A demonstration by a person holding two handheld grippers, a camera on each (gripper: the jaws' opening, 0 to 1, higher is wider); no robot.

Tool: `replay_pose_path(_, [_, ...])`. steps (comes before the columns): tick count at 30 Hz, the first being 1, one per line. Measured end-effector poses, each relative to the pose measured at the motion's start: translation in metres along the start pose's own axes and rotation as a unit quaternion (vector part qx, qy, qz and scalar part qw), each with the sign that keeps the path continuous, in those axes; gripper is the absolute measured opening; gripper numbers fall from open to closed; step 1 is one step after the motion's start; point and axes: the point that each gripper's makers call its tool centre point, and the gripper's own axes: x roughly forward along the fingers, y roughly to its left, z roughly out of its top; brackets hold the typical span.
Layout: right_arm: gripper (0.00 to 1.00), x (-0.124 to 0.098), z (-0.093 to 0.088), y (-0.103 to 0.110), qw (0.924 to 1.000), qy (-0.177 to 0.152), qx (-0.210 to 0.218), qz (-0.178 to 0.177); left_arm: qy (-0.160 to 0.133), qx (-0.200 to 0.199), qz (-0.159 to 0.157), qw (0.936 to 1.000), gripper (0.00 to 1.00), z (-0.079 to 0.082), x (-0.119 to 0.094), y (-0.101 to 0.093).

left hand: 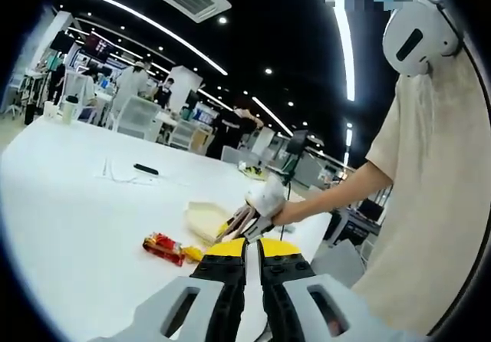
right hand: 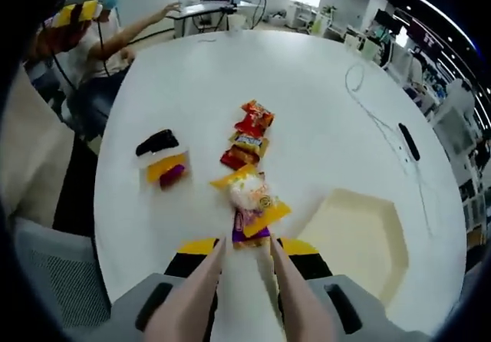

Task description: Place the target food into the container with the food tongs after gripping and lifting it, then release it inside without dropping or visibly crushing the food.

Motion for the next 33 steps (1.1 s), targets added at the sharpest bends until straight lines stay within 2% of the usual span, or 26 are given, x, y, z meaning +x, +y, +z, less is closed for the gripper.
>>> replay_pose_path(15, [0.30,0.018,0.005,-0.002,0.9999,-0.012,0.006,0.005,0.007,-0.005,0.004,1.0000,0.03,-0.002,0.000,0.001])
replay_pose_path(20, [0.30,0.019,0.006,0.001,0.9998,-0.013,0.000,0.011,0.010,-0.006,0.004,0.9999,0.03,-0.003,0.001,0.001])
replay_pose_path(33, [0.29,0.023,0.004,0.000,0.9997,-0.015,0.015,0.008,0.015,-0.007,0.001,0.9999,0.03,-0.004,0.006,0.001])
